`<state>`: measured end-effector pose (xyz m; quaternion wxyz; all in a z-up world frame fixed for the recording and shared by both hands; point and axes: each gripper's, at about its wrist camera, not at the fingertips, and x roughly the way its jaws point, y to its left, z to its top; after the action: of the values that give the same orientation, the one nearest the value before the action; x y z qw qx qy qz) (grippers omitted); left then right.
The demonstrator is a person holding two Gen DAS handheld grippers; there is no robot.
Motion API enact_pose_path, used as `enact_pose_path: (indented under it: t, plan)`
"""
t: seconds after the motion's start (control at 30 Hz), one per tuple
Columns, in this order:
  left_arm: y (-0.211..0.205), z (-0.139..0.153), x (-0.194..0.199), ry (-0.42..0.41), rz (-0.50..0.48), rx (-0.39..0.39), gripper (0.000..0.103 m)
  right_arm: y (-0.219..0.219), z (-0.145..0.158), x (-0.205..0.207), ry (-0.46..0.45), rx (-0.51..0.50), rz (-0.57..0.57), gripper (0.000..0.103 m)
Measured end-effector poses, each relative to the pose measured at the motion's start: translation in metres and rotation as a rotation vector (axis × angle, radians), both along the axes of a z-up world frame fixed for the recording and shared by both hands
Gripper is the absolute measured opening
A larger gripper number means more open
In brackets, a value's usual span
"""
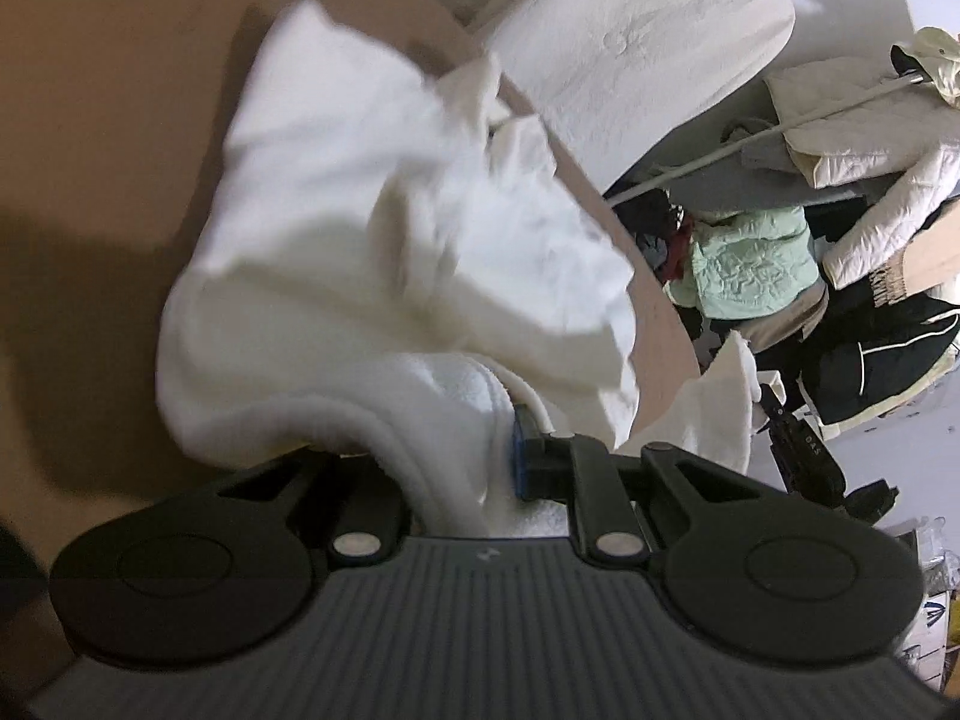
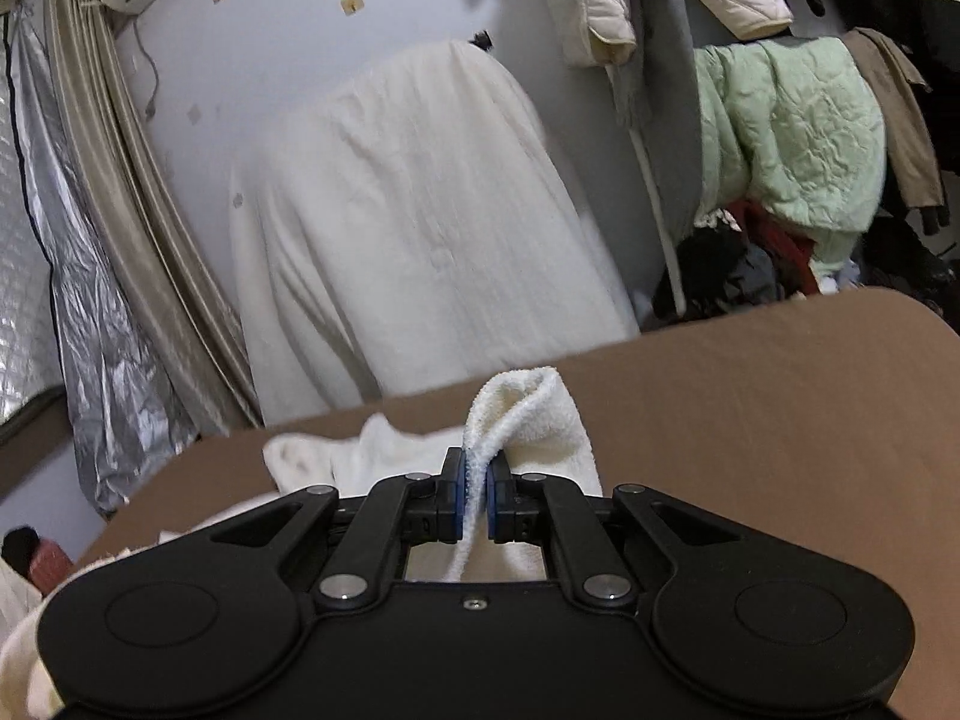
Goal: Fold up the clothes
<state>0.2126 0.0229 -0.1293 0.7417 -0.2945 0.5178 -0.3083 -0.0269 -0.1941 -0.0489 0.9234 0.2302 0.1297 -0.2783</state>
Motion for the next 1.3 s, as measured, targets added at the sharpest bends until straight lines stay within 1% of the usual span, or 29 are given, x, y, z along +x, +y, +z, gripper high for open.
enact_pose_path:
  t: [0.03,0.07,0.1,0.13,0.17,0.2,0.3,0.33,0.4,0.43,0.47,0.53,0.6,0.63,0.67,0.73,0.77,0.83,0.9,0.97,1.03,1.1,1.17,1.23,1.27,1.3]
  plan:
    - [-0.003,0.004,0.013,-0.016,0.02,-0.003,0.014,-0.005,0.003,0.007,-0.011,-0.007,0.0,0.008]
    - [-0.006,0.007,0.024,-0.051,0.042,0.002,0.014,-0.011,0.006,0.014,-0.023,-0.01,0.004,0.008]
    - [-0.008,0.007,0.031,-0.103,0.066,0.014,0.014,-0.015,0.006,0.021,-0.035,-0.009,0.013,0.008]
    - [-0.01,0.003,0.038,-0.131,0.09,0.036,0.014,-0.02,0.004,0.028,-0.047,0.0,0.021,0.008]
    - [-0.012,-0.006,0.045,-0.138,0.115,0.065,0.013,-0.025,-0.001,0.034,-0.062,0.02,0.028,0.008]
    - [-0.013,-0.016,0.051,-0.126,0.128,0.074,0.013,-0.03,-0.007,0.041,-0.065,0.038,0.027,0.008]
    - [-0.016,-0.048,0.08,-0.024,0.146,0.009,0.013,-0.045,-0.025,0.061,-0.055,0.098,-0.011,0.008]
    - [-0.017,-0.055,0.091,-0.01,0.165,0.006,0.013,-0.053,-0.029,0.068,-0.056,0.121,-0.02,0.008]
    - [-0.019,-0.065,0.115,-0.014,0.213,0.031,0.013,-0.072,-0.03,0.083,-0.059,0.176,-0.04,0.008]
    - [-0.018,-0.072,0.125,0.001,0.226,0.017,0.014,-0.084,-0.031,0.091,-0.072,0.225,-0.046,0.008]
    - [-0.015,-0.079,0.134,0.032,0.236,-0.025,0.014,-0.097,-0.034,0.099,-0.084,0.274,-0.048,0.008]
    - [-0.009,-0.094,0.149,0.085,0.251,-0.103,0.014,-0.119,-0.04,0.117,-0.077,0.336,-0.054,0.008]
    - [-0.002,-0.104,0.157,0.116,0.25,-0.168,0.015,-0.136,-0.048,0.137,-0.025,0.355,-0.062,0.008]
    - [0.001,-0.108,0.161,0.131,0.25,-0.201,0.017,-0.143,-0.052,0.147,0.004,0.358,-0.061,0.008]
    - [0.005,-0.112,0.164,0.127,0.257,-0.221,0.017,-0.149,-0.056,0.158,0.035,0.347,-0.053,0.007]
    - [0.014,-0.117,0.163,0.06,0.299,-0.209,0.02,-0.158,-0.064,0.178,0.091,0.314,-0.043,0.007]
    - [0.018,-0.123,0.165,0.045,0.307,-0.199,0.02,-0.161,-0.069,0.188,0.115,0.302,-0.032,0.007]
    - [0.022,-0.137,0.169,0.061,0.299,-0.197,0.02,-0.165,-0.082,0.209,0.169,0.279,-0.014,0.008]
    - [0.024,-0.147,0.168,0.081,0.292,-0.226,0.02,-0.165,-0.098,0.226,0.23,0.264,0.003,0.008]
    - [0.021,-0.141,0.169,0.051,0.275,-0.198,0.02,-0.159,-0.106,0.24,0.283,0.218,0.001,0.008]
    - [0.016,-0.13,0.17,-0.003,0.258,-0.16,0.02,-0.153,-0.106,0.248,0.312,0.172,-0.004,0.008]
    - [0.01,-0.118,0.168,-0.066,0.246,-0.129,0.02,-0.153,-0.097,0.254,0.324,0.141,-0.014,0.008]
    - [0.01,-0.112,0.166,-0.089,0.256,-0.118,0.02,-0.153,-0.086,0.258,0.332,0.116,-0.018,0.008]
    - [0.011,-0.106,0.163,-0.101,0.272,-0.113,0.02,-0.155,-0.074,0.259,0.337,0.12,-0.02,0.008]
    - [0.013,-0.103,0.161,-0.106,0.277,-0.114,0.021,-0.159,-0.07,0.261,0.345,0.141,-0.027,0.014]
    - [0.017,-0.1,0.158,-0.115,0.277,-0.121,0.021,-0.162,-0.066,0.261,0.349,0.171,-0.037,0.018]
